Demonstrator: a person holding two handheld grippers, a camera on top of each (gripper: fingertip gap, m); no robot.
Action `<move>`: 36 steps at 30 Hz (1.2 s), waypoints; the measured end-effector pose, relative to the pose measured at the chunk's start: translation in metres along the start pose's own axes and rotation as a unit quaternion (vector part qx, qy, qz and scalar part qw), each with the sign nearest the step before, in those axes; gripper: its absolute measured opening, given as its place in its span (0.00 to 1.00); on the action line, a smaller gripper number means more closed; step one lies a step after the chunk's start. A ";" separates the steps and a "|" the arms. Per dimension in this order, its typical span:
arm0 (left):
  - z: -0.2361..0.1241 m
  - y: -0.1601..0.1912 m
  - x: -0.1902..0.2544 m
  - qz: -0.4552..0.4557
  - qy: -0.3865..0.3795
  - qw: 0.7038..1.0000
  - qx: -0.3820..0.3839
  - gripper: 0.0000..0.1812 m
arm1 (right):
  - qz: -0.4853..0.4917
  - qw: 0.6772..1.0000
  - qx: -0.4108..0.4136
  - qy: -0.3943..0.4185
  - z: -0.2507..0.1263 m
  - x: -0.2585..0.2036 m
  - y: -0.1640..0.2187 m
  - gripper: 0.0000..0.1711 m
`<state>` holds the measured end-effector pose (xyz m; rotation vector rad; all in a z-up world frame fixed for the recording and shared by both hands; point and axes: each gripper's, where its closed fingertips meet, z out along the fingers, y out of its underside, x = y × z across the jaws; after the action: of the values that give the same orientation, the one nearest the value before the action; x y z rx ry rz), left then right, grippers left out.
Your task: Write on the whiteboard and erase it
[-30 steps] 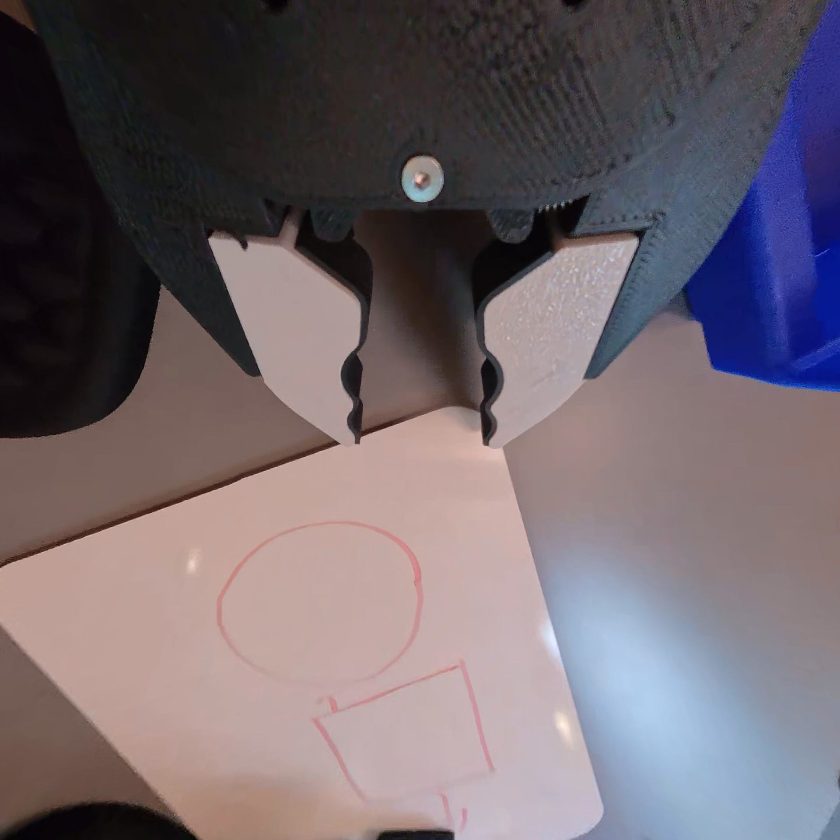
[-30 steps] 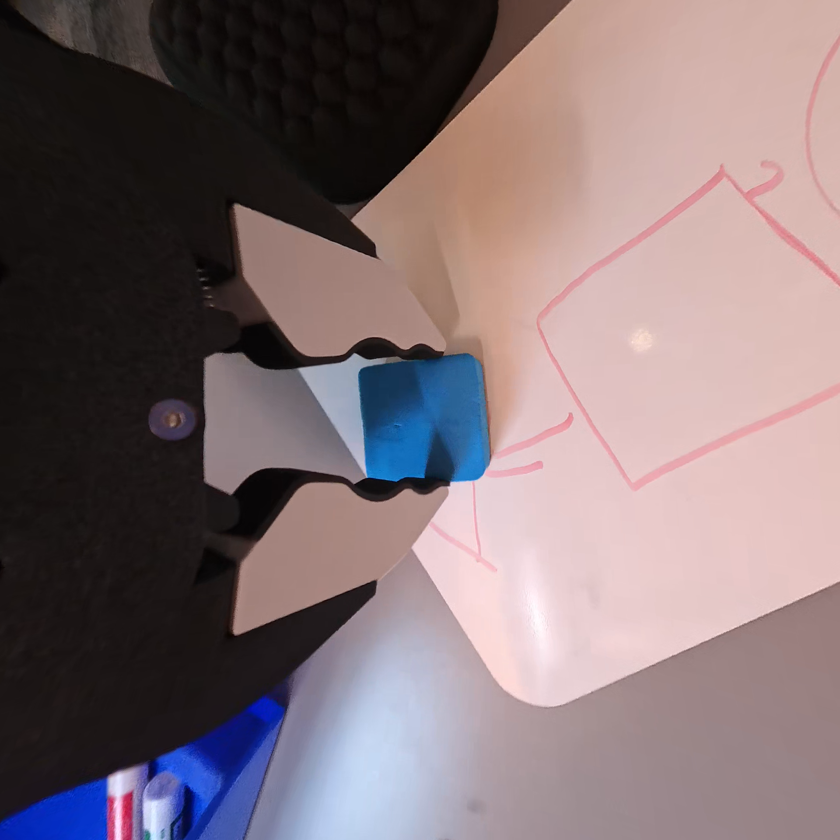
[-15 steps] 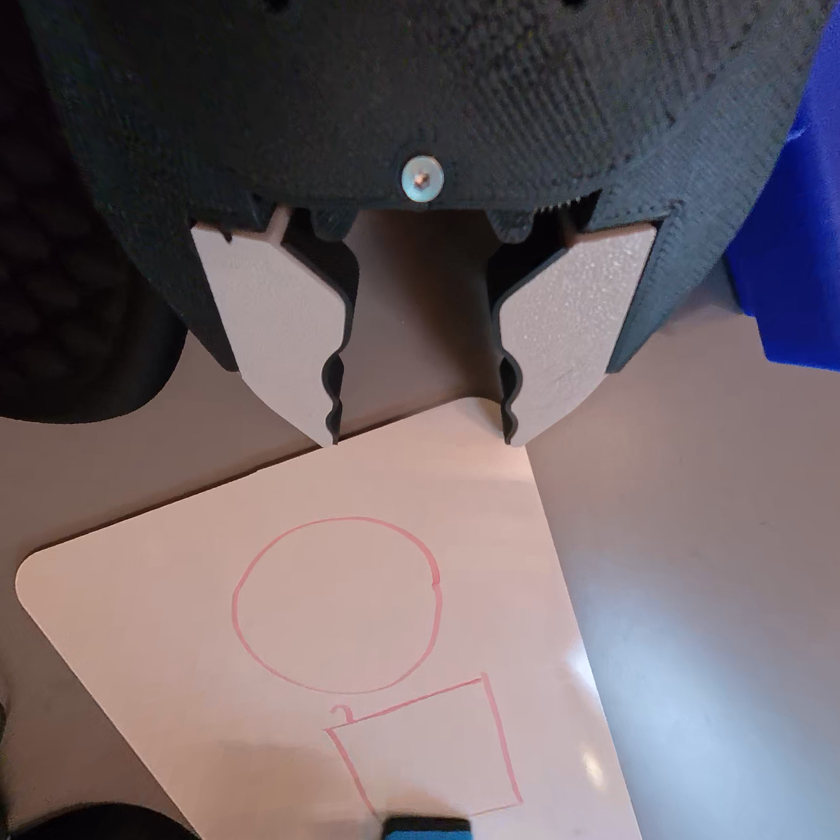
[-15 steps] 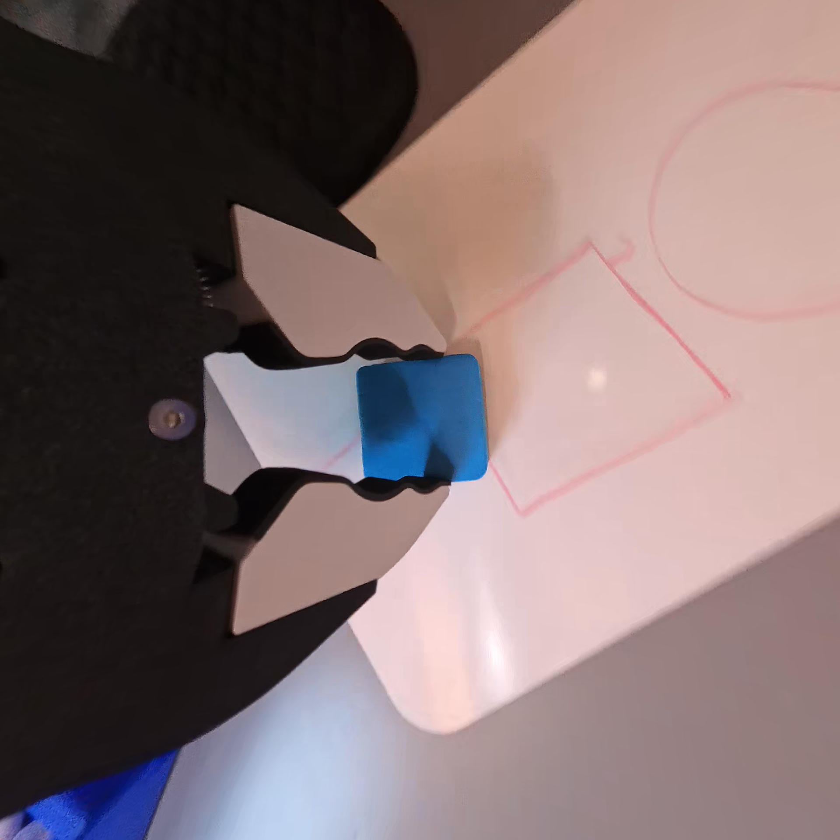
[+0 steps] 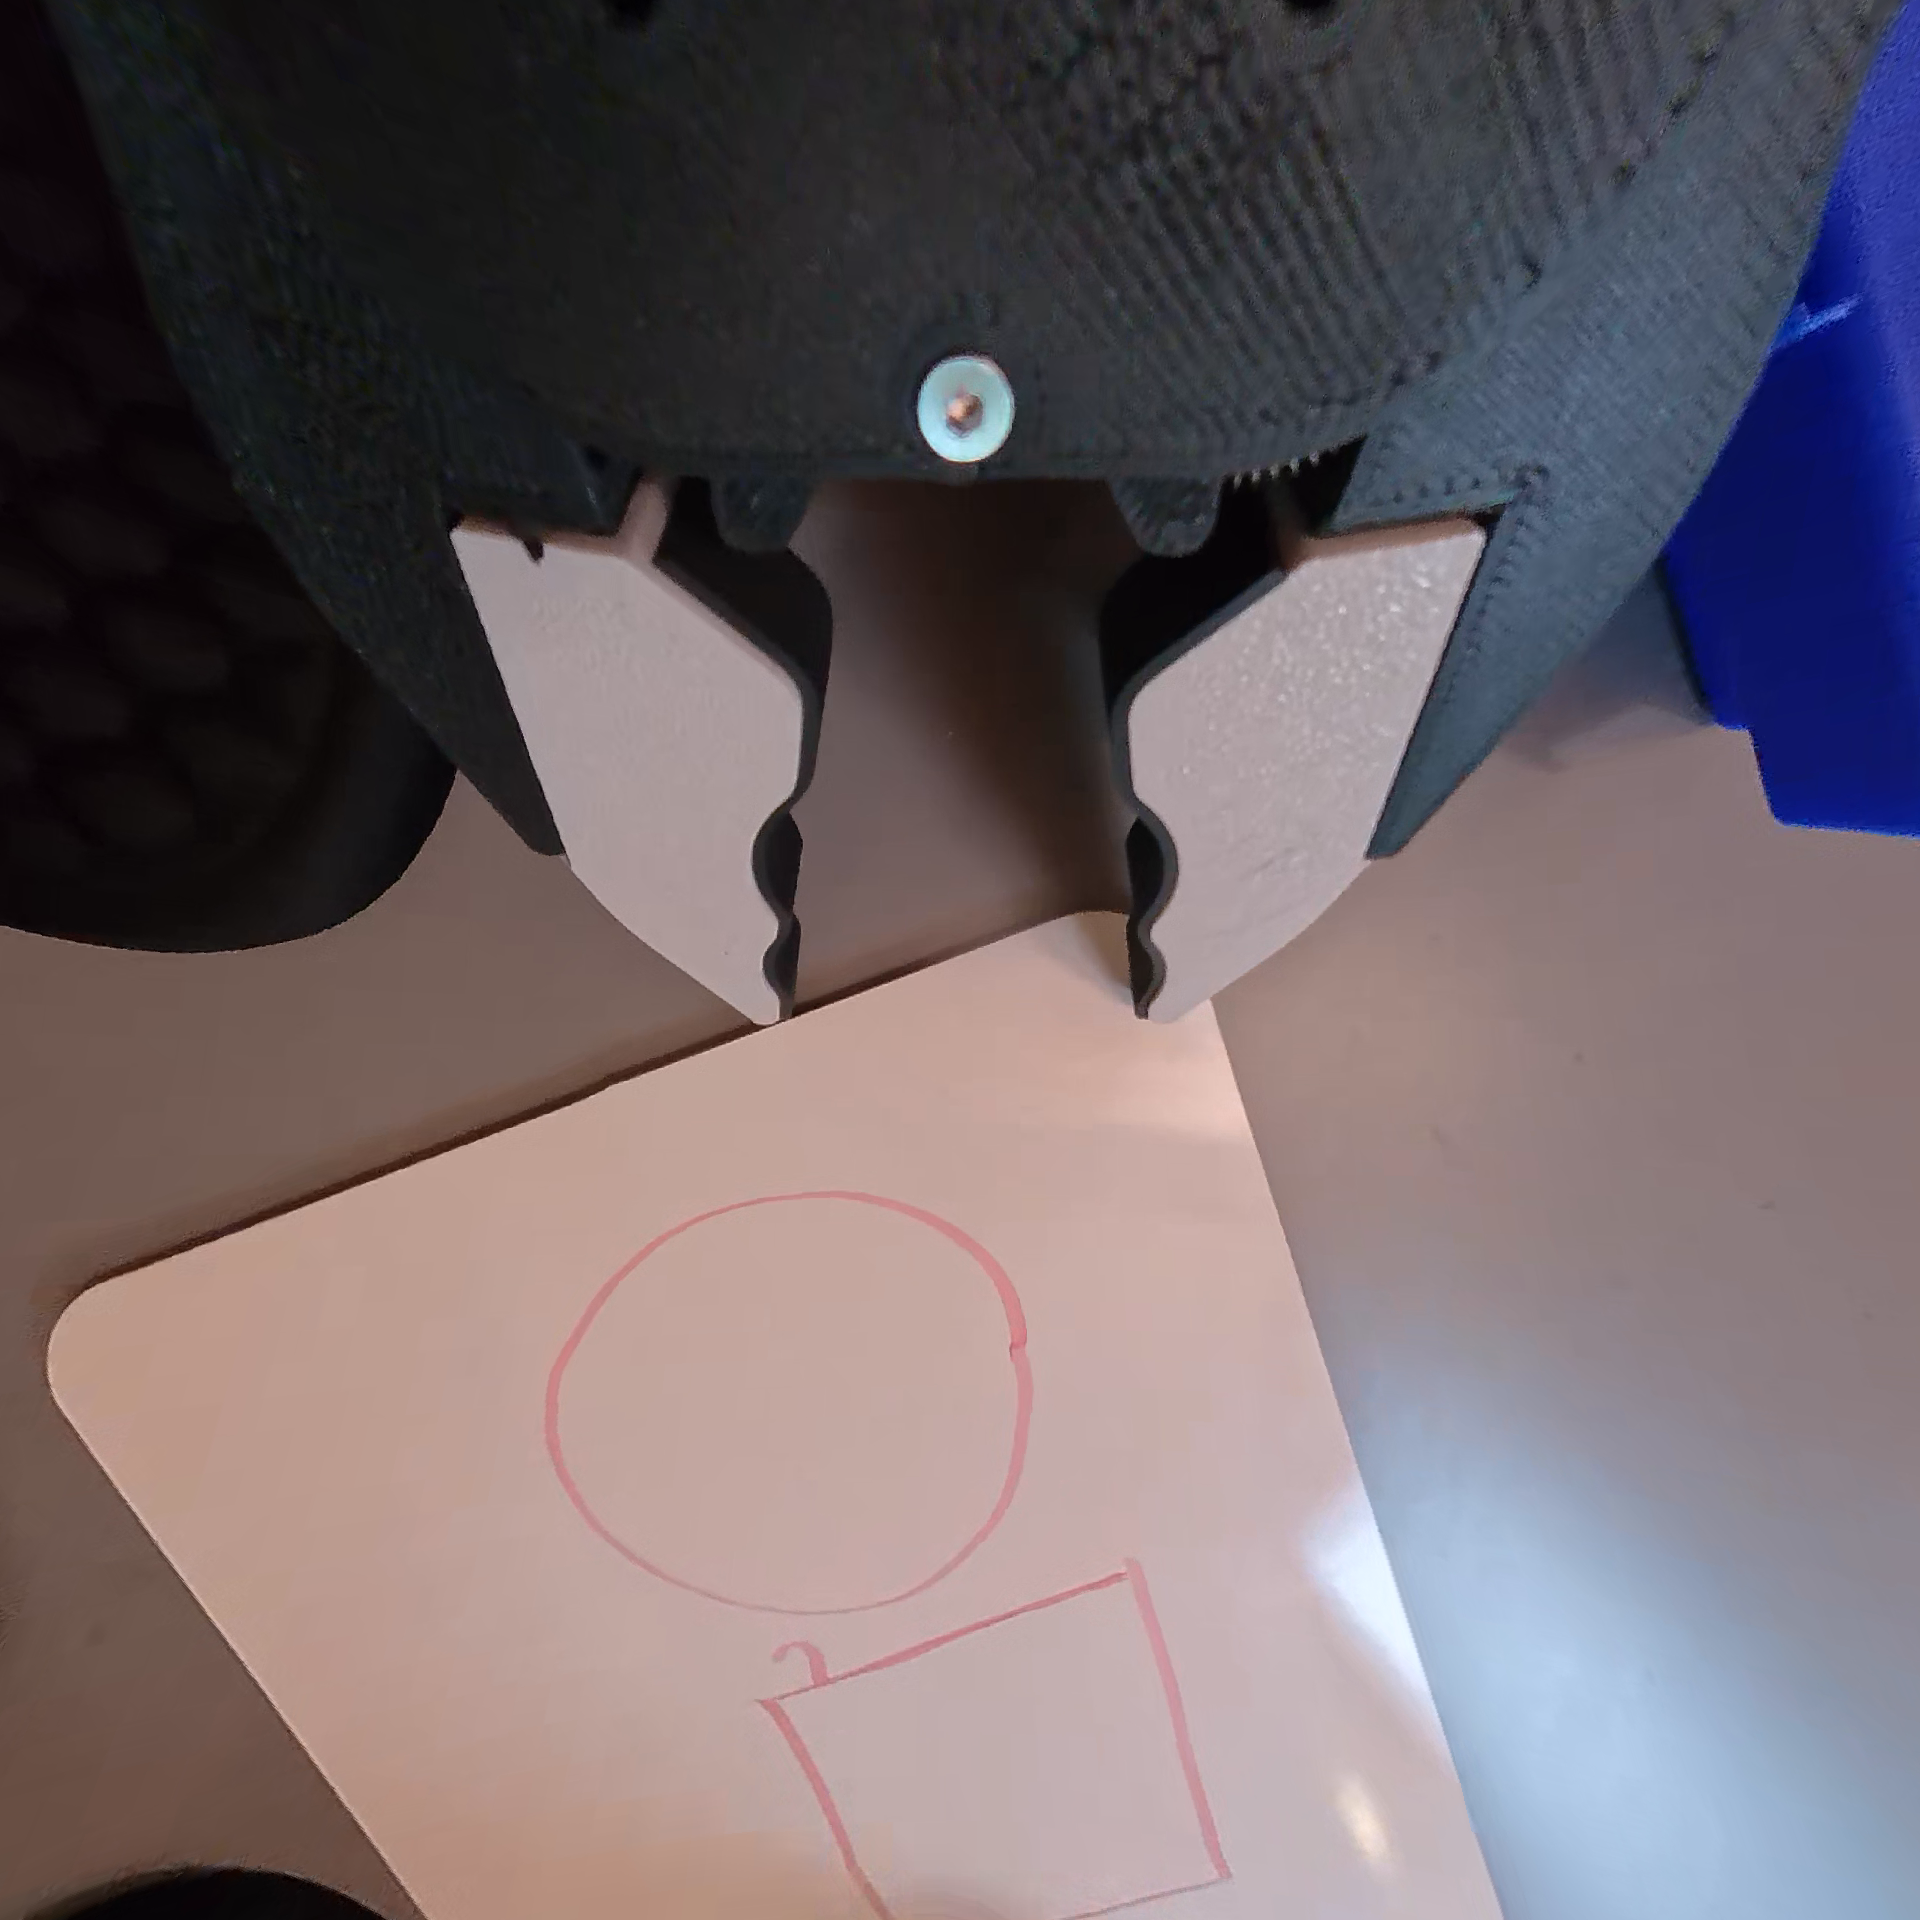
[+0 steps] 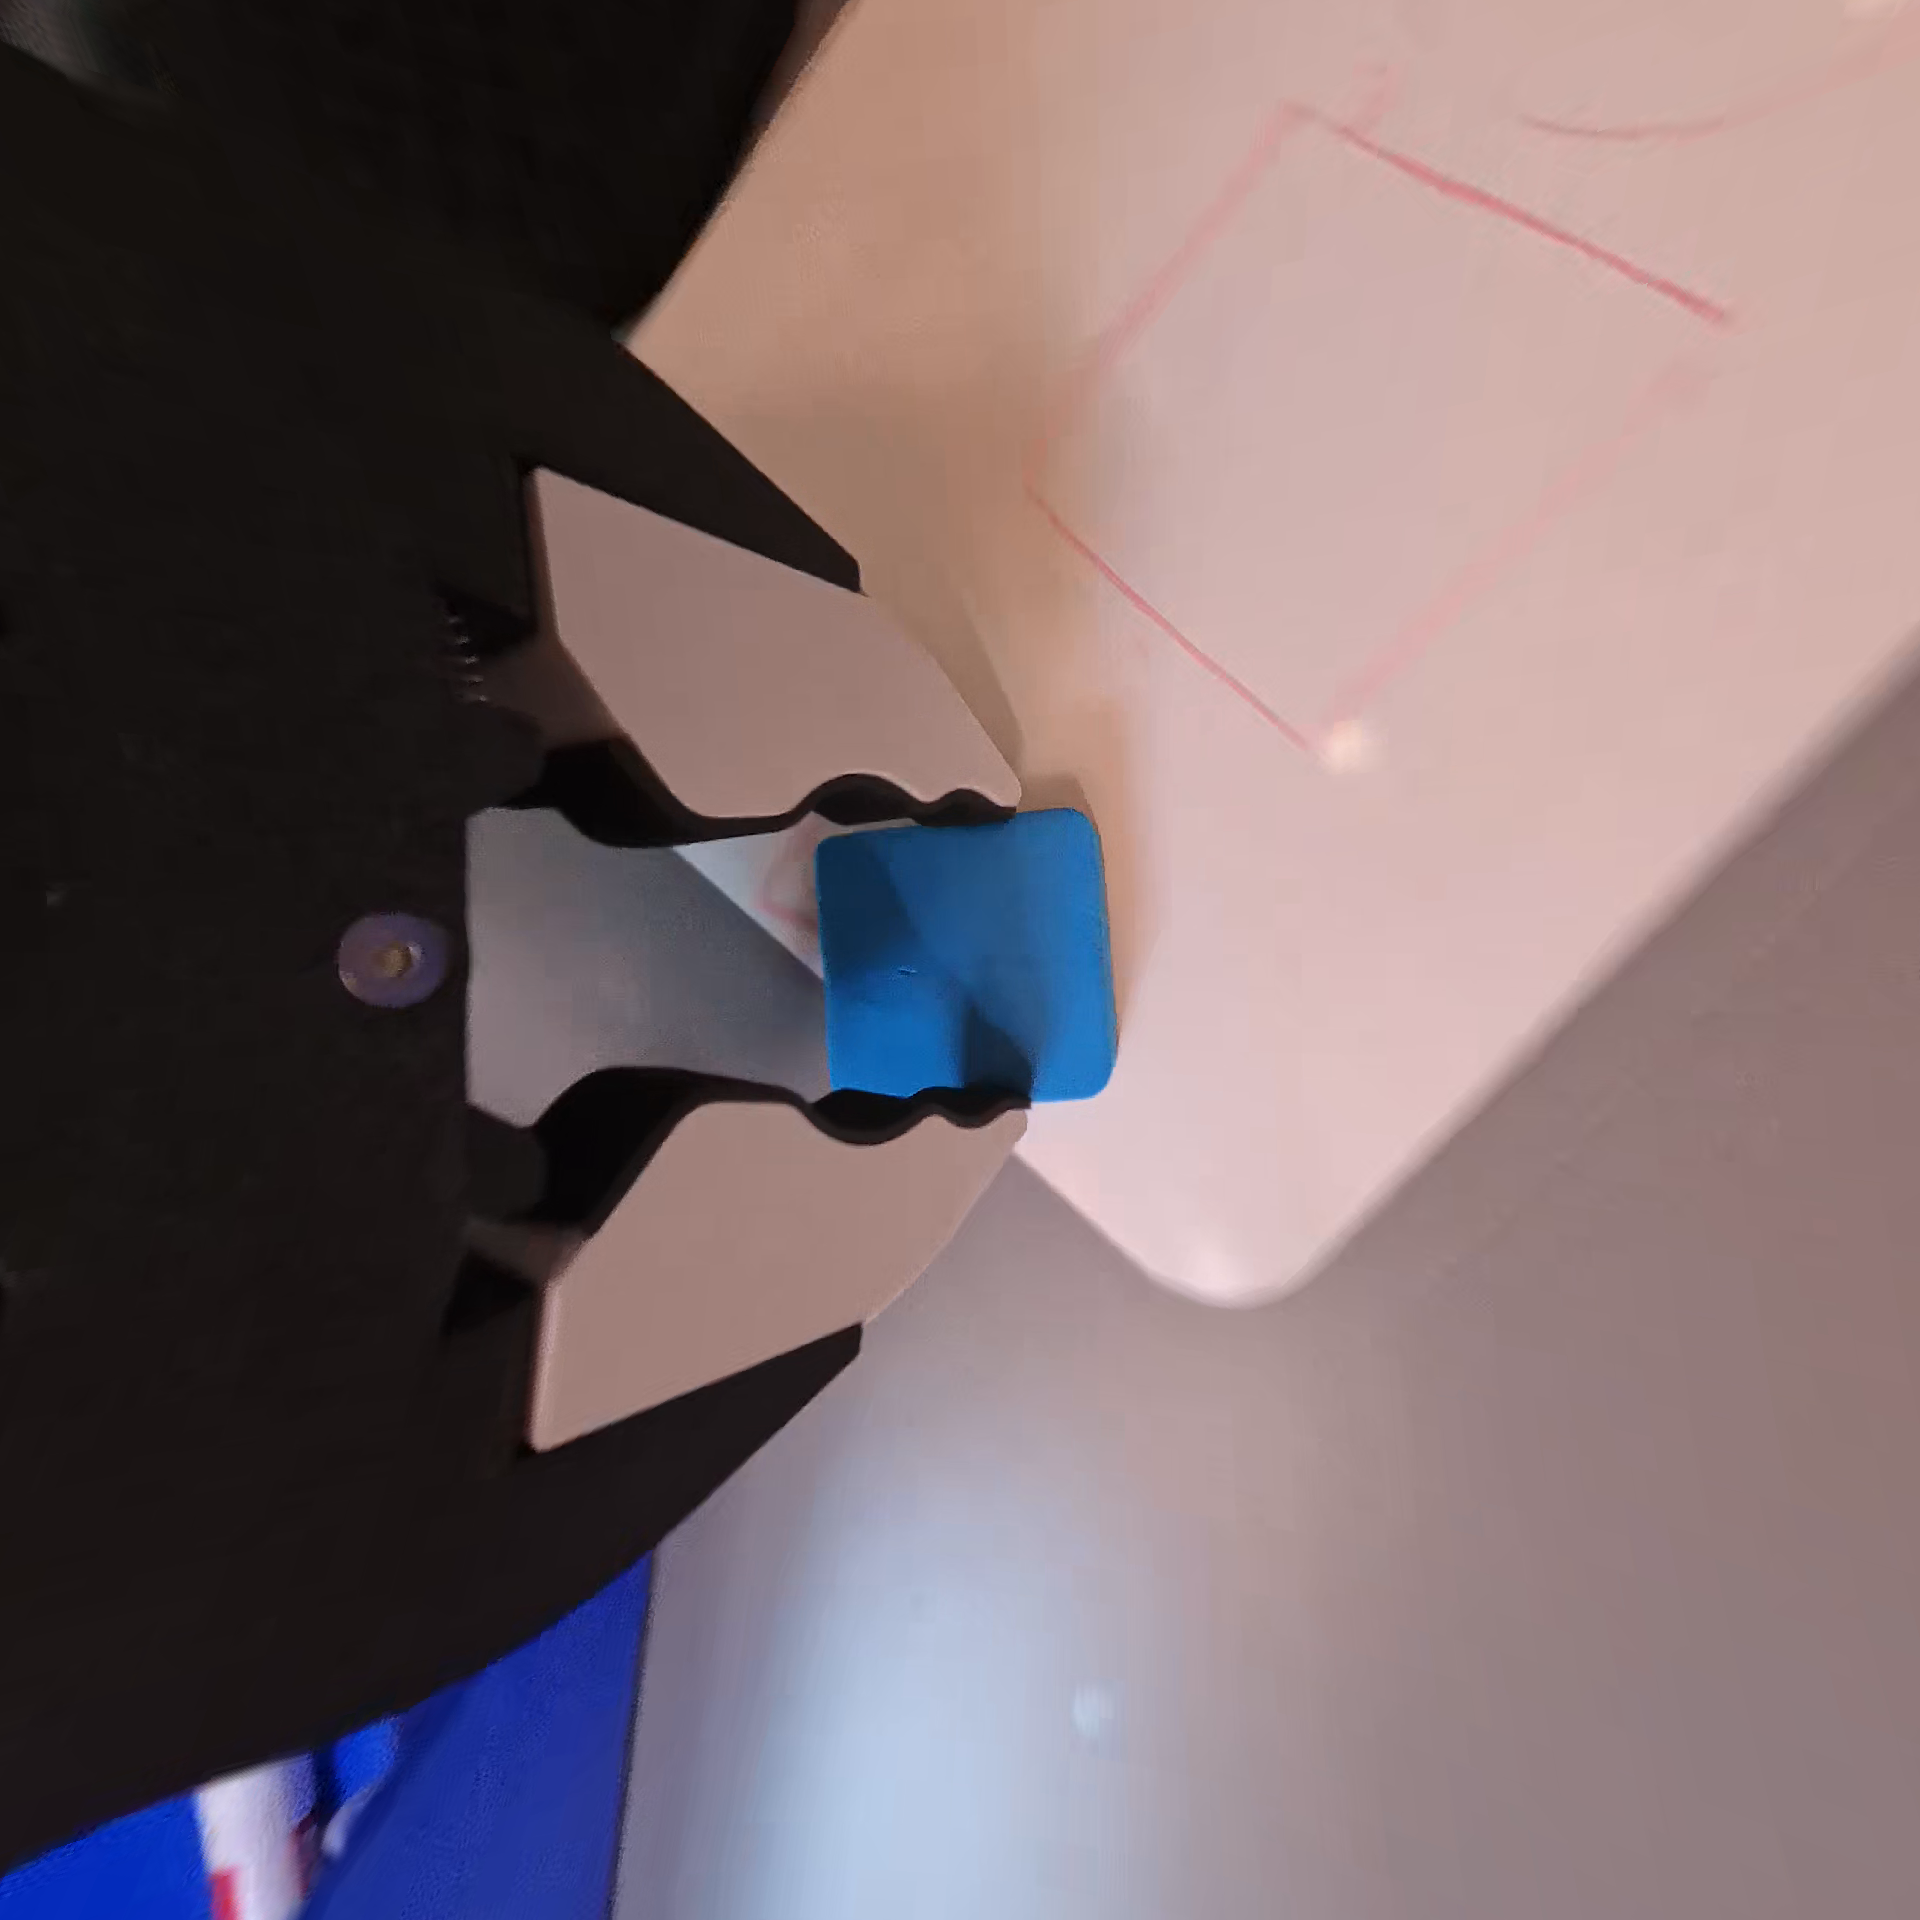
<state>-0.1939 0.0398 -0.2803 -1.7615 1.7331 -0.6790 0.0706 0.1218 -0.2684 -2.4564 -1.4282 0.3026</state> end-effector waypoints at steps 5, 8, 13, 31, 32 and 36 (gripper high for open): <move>0.000 0.000 0.001 0.000 0.001 1.000 0.001 0.34 | -0.098 0.994 0.024 -0.045 0.008 -0.082 -0.015 0.29; 0.000 0.000 0.001 0.001 0.000 1.000 0.002 0.33 | -0.036 0.999 -0.005 -0.002 -0.002 -0.039 0.009 0.29; 0.001 -0.001 0.001 0.001 0.000 1.000 0.003 0.33 | -0.047 0.998 0.041 -0.032 0.007 -0.054 -0.014 0.29; 0.000 0.000 0.002 0.001 -0.001 1.000 0.003 0.32 | -0.005 0.998 0.057 -0.007 -0.002 -0.054 0.010 0.29; 0.000 0.000 0.002 0.001 -0.001 1.000 0.002 0.32 | -0.016 0.998 0.057 -0.033 -0.002 -0.079 0.009 0.29; 0.000 -0.001 0.002 0.003 -0.001 1.000 0.003 0.32 | 0.027 0.999 0.033 0.004 -0.016 -0.054 0.045 0.29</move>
<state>-0.1934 0.0374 -0.2801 -1.7513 1.7326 -0.6806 0.0860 0.0509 -0.2674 -2.4436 -1.3280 0.3466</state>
